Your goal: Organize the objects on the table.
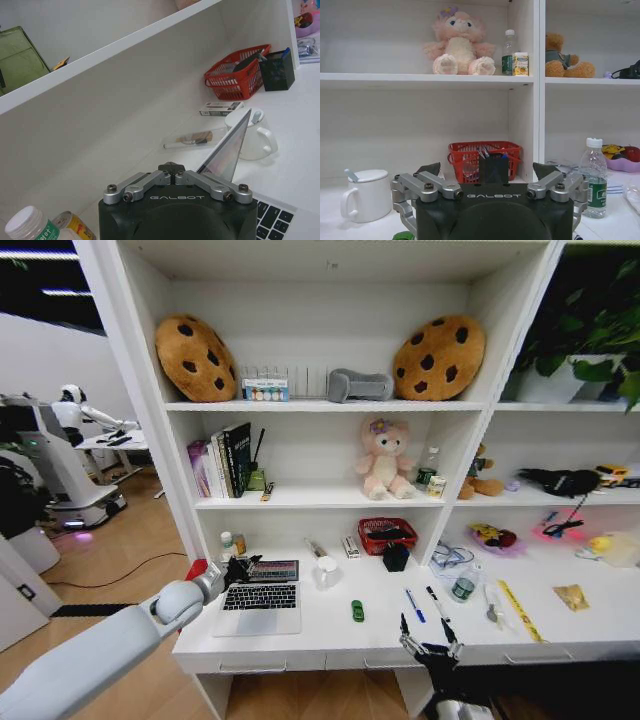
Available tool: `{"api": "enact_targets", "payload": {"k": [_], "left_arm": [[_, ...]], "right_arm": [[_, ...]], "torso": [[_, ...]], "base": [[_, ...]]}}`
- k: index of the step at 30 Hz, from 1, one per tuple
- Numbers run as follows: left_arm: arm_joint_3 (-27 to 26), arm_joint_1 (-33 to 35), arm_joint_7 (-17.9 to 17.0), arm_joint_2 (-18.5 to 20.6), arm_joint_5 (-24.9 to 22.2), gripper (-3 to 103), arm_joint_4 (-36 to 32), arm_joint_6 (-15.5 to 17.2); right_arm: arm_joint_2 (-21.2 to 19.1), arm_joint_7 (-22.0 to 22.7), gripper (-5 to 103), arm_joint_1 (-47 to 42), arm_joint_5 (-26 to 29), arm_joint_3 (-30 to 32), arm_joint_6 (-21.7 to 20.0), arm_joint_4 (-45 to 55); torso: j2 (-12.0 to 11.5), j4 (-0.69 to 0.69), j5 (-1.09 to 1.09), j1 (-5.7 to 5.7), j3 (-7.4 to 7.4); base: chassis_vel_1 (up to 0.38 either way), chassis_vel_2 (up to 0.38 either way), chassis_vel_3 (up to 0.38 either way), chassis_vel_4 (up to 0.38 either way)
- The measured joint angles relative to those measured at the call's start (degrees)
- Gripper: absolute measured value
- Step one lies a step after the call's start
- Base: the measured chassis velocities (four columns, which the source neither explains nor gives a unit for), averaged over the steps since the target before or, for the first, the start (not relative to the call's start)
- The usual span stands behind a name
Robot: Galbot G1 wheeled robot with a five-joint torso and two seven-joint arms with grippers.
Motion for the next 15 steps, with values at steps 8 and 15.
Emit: {"api": "enact_targets", "payload": {"k": [8,15], "left_arm": [[-3.3,6.7,0.8,3.2,1.4,0,-4.2,0.1],[-14.4,22.4,1.7,5.5,5.2,0,-9.7,0.2]], "right_arm": [[-0.2,0.1,100,0.4,0.3,-0.2,0.0,-0.4],[-0.5,0.2,100,0.9,0.8,-0.7,-0.3,-0.7]], "torso": [[0.0,0.00,0.00,0.00,0.00],[0.0,-0.01,0.02,0.00,0.00]], "base": [[0.000,0.000,0.000,0.000],[0.000,0.000,0.000,0.000]]}}
